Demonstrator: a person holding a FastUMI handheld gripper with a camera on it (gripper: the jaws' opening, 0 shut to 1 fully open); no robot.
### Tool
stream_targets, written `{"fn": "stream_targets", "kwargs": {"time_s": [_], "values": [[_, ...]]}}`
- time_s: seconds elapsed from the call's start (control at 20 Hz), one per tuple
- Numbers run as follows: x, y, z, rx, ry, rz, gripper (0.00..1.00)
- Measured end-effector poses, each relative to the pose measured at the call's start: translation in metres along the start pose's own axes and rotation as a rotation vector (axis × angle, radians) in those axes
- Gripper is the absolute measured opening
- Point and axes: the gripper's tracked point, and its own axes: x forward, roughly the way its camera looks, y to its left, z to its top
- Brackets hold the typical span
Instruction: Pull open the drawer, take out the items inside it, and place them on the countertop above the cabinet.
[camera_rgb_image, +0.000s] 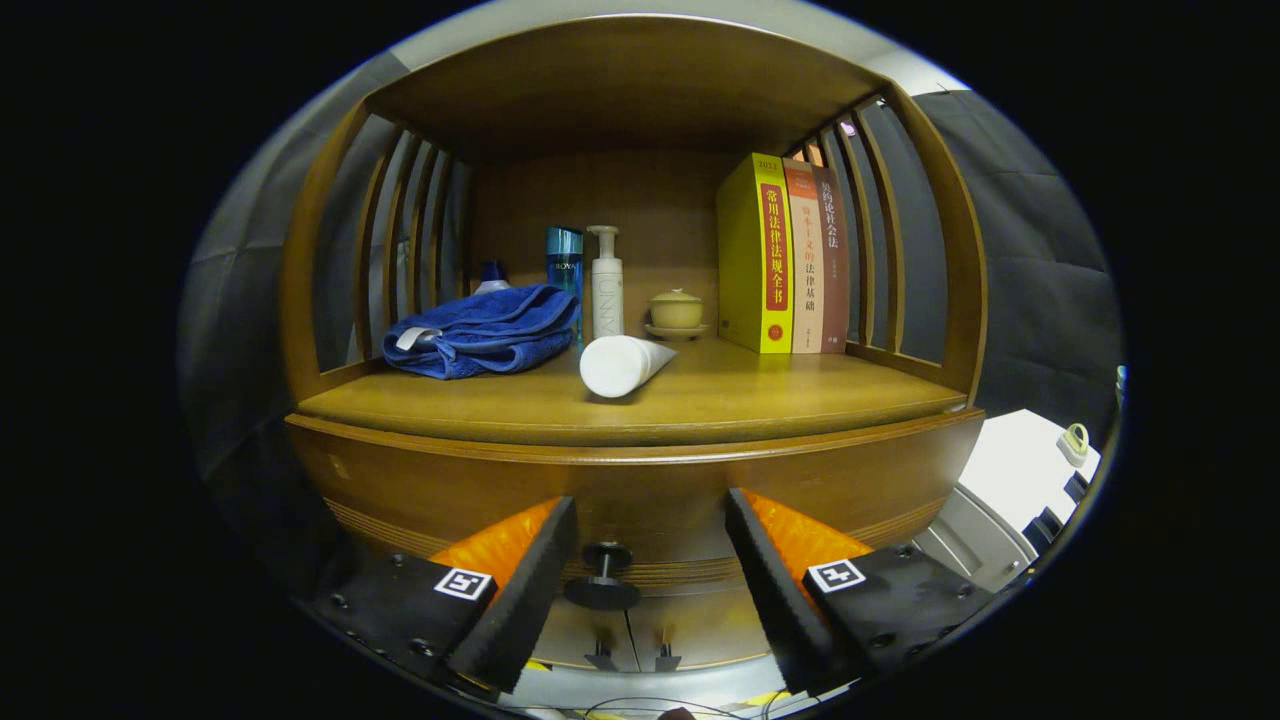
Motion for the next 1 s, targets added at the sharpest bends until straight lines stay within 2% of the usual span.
{"fn": "stream_targets", "kwargs": {"time_s": [0.65,1.0], "values": [[0.0,0.0,0.003,-0.004,0.0,0.003,0.99],[-0.059,-0.005,0.032,-0.037,-0.051,-0.001,0.99]]}}
